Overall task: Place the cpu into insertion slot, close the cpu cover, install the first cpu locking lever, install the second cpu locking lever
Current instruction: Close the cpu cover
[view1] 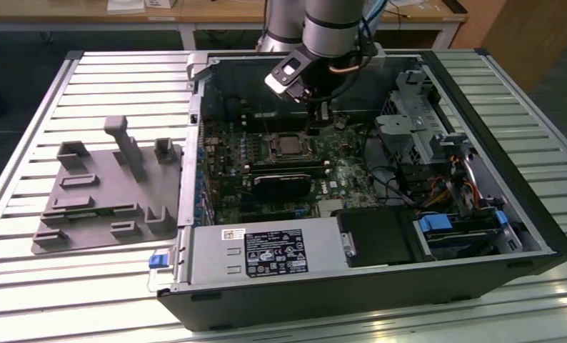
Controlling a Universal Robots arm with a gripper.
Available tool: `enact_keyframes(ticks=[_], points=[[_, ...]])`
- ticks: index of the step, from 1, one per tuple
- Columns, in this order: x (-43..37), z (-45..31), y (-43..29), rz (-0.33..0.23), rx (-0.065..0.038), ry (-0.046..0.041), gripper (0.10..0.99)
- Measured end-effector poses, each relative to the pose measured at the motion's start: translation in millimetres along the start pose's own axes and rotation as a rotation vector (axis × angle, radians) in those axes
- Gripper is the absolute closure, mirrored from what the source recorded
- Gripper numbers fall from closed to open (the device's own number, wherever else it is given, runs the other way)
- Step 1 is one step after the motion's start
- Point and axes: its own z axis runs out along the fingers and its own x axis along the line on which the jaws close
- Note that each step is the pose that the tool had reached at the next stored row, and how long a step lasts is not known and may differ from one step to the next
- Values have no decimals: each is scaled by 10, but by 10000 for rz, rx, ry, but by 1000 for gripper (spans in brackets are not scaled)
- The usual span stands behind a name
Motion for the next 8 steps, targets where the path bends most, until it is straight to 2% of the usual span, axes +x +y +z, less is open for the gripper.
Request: enact_keyframes(ticks=[3,8], points=[[-3,9,-101,1,-61,1,984],[-6,41,-252,2,-74,2,984]])
